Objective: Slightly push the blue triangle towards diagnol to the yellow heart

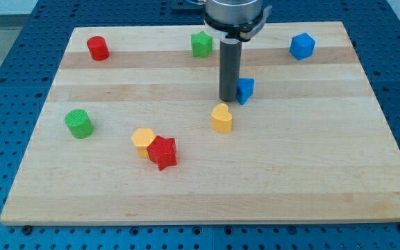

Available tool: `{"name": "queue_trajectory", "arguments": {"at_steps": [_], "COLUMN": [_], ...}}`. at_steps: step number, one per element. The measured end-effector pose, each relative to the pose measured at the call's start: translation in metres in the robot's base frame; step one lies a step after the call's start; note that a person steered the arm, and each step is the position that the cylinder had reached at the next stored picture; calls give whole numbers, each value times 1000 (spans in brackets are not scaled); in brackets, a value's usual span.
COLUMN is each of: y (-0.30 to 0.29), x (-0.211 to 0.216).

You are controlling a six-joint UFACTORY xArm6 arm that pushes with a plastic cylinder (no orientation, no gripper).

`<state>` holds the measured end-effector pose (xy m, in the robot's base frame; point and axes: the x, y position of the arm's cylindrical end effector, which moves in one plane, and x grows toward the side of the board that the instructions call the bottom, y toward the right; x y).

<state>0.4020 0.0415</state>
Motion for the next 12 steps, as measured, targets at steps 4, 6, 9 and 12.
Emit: {"name": "queue_trajectory", "arguments": {"at_steps": [4,6,9,12], "y": [-24,-15,131,102], "x": [-16,-45,-41,-26]}}
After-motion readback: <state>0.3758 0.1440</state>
